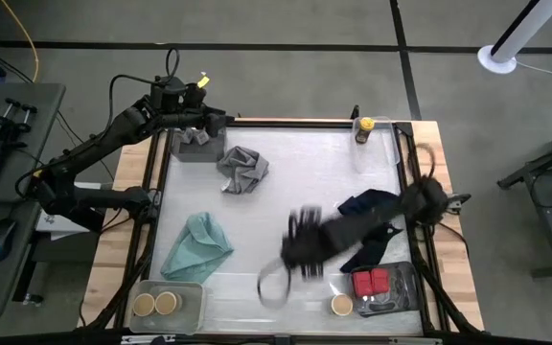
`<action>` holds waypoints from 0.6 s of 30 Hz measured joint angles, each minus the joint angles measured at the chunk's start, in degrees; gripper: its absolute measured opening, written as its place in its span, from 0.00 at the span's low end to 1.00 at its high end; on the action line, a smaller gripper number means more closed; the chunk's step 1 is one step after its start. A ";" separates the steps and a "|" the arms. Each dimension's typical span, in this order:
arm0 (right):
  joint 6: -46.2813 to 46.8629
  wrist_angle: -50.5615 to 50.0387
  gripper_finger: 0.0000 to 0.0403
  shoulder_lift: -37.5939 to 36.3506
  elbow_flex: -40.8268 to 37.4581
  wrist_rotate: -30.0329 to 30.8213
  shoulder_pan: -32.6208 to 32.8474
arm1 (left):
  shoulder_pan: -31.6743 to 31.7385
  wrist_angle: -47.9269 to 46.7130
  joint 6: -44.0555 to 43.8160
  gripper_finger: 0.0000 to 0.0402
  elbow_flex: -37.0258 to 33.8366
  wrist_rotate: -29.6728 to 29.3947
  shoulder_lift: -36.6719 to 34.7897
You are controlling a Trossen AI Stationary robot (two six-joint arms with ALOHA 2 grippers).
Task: Sort spices by type
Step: Put the yellow seasoning bottle into the transparent bin
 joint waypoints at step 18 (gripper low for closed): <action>16.52 -13.22 0.56 -26.02 -22.80 10.28 -57.29 | -0.37 -0.07 3.75 0.61 0.00 0.39 0.00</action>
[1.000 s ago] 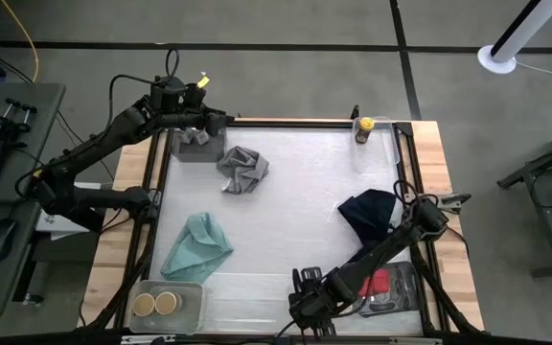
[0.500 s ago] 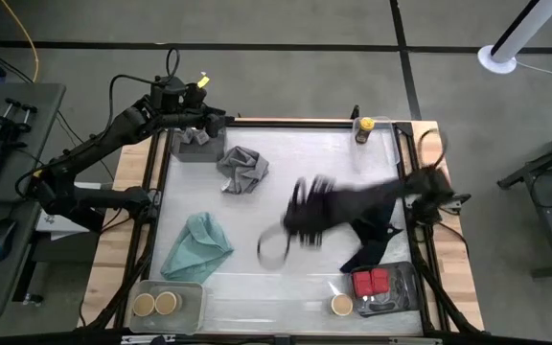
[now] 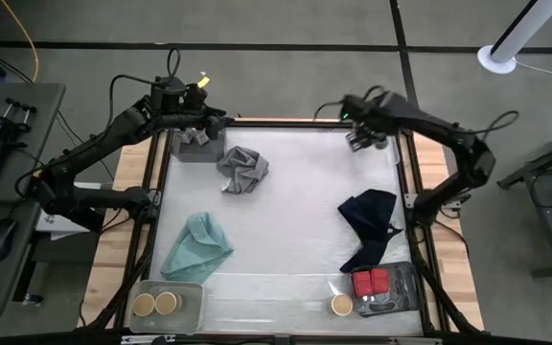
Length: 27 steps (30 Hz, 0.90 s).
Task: Sort spices by type
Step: Put the yellow seasoning bottle into the transparent bin
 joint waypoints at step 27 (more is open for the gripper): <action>-10.32 39.12 0.56 -3.42 -19.45 -13.00 -27.10 | 0.00 0.22 -6.18 0.61 0.00 -1.54 0.00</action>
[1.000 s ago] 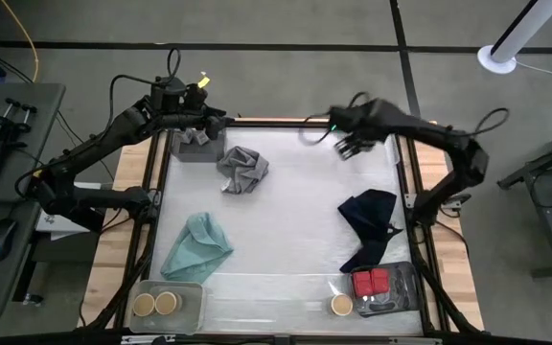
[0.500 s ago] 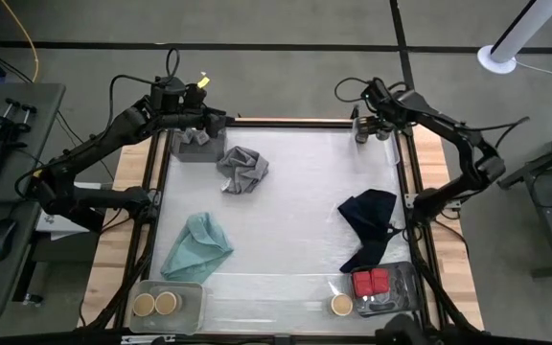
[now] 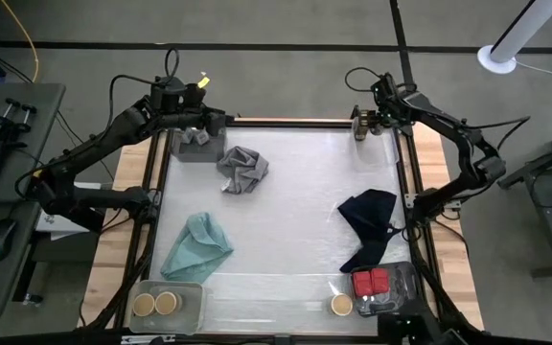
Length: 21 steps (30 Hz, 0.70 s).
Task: Sort spices by type
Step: Put the yellow seasoning bottle into the transparent bin
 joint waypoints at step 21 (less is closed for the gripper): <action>8.38 2.55 0.61 0.90 0.09 -1.25 -0.79 | 0.00 0.09 -1.42 0.61 0.00 -0.69 0.00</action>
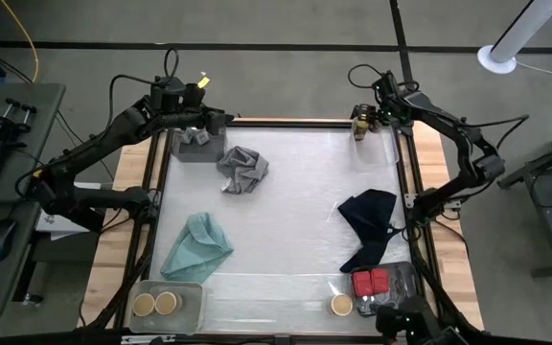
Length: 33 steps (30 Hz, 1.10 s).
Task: Sort spices by type
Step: Put the yellow seasoning bottle into the transparent bin
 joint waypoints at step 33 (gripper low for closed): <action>1.74 -4.43 0.62 0.17 0.00 -4.25 0.02 | 0.00 -0.06 1.05 0.61 0.00 0.02 0.00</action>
